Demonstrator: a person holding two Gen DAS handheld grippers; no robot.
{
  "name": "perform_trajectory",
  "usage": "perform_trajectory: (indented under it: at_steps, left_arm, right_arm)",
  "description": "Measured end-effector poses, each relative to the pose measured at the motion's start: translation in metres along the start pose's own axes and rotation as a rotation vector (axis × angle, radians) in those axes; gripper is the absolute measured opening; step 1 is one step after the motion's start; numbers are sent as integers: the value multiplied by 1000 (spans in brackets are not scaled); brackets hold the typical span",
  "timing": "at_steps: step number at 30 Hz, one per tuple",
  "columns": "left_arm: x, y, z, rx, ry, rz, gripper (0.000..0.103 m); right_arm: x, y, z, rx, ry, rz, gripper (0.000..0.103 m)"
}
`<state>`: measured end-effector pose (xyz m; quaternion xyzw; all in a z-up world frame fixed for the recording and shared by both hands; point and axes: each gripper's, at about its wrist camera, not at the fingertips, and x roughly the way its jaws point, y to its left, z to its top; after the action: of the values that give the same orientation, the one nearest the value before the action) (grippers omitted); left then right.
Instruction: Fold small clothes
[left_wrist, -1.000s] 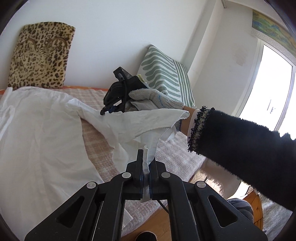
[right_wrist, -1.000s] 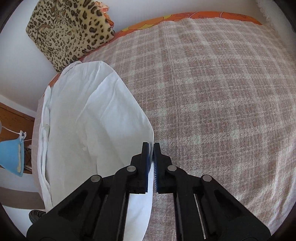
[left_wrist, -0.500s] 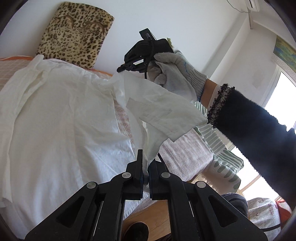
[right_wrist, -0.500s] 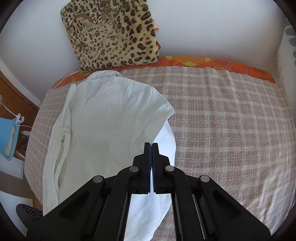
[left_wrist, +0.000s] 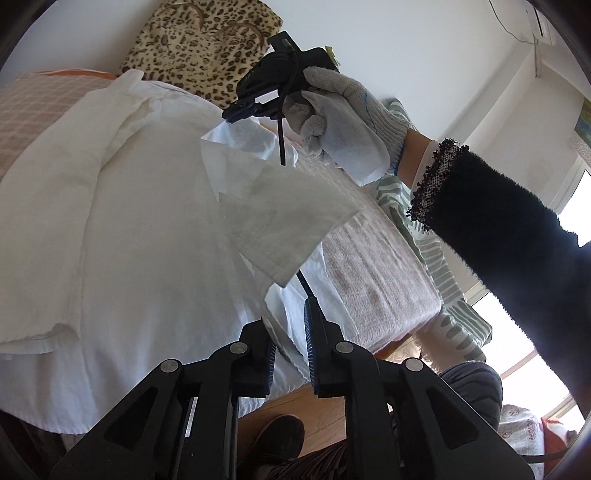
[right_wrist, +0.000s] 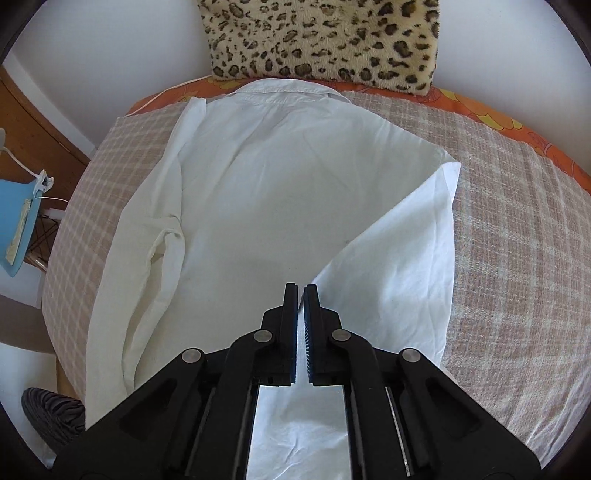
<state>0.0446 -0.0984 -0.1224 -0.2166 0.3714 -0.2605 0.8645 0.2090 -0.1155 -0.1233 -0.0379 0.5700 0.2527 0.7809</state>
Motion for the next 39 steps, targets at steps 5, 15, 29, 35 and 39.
perform_trajectory:
  at_steps: [5,15,29,35,39]
  left_arm:
    - [-7,5,-2,-4,32,2,27]
    - [-56,18,17,103,-25,85,31]
    - [-21,54,39,195,141,209,50]
    - [-6,57,37,218,203,171,2]
    - [-13,49,42,204,188,116,1]
  right_arm:
    - [-45,-24,-10,77,-116,35,39]
    - [-54,-110,-69,340,-98,68,39]
    - [-23,-98,-66,350,-62,131,13]
    - [-25,-103,-64,331,-87,82,6]
    - [-28,-106,-62,319,-88,62,5]
